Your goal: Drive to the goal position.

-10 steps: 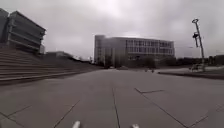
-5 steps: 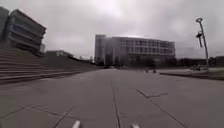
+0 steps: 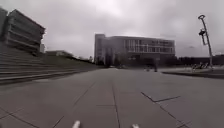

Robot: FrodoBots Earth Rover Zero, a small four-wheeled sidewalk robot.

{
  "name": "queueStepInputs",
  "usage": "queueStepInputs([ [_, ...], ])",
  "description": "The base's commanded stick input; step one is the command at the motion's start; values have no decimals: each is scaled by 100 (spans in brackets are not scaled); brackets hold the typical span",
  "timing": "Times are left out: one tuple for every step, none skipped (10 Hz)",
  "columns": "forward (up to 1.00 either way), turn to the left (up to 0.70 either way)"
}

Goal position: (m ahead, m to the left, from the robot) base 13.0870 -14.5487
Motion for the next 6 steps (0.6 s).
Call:
queueStepInputs([
  [70,0],
  [70,0],
  [70,0],
  [70,0],
  [70,0],
  [70,0],
])
